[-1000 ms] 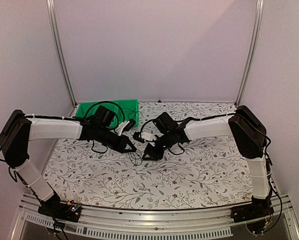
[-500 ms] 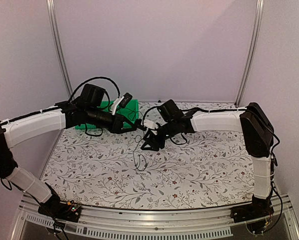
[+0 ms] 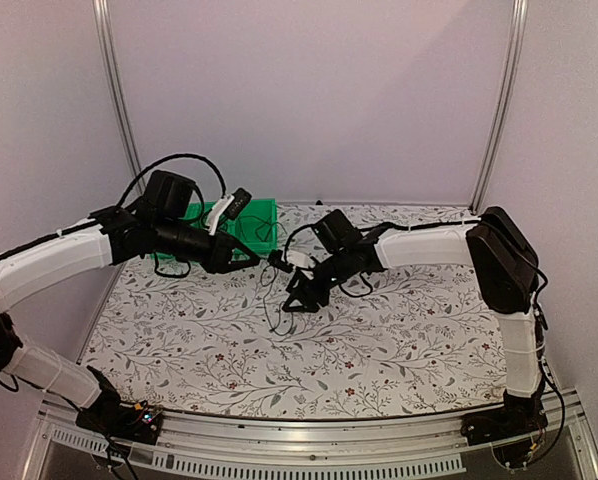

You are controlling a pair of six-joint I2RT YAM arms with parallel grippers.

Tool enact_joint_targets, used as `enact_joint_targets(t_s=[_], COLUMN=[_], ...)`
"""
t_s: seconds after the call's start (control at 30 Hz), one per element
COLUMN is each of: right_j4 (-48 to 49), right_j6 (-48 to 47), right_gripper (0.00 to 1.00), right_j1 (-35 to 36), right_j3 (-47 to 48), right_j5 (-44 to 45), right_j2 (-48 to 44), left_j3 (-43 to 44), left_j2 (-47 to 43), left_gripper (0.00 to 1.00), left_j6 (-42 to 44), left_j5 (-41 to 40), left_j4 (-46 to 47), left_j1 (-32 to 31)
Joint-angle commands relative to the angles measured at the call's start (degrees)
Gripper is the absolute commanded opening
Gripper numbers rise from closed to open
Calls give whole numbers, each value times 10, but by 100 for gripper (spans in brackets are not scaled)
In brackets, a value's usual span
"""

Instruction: Untangle the cables

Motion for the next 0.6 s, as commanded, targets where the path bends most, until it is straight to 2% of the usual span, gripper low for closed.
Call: enact_joint_targets(t_s=[0.0,0.2,0.57], right_j4=[0,-13,-9], right_j6=[-11,7,20], right_gripper=[62,59,60], right_j1=[-7,1,30], right_j3=[11,81,98], right_j5=[0,47,-10], right_j2=[17,82,120], left_j3=[-114,-255,-340], left_j2=[-69,-114,-146], left_gripper=[0,0,0], left_j6=[13,1,-37], left_j5=[-44,-93,-146], left_j4=[26,118,191], left_j1=[3,18,21])
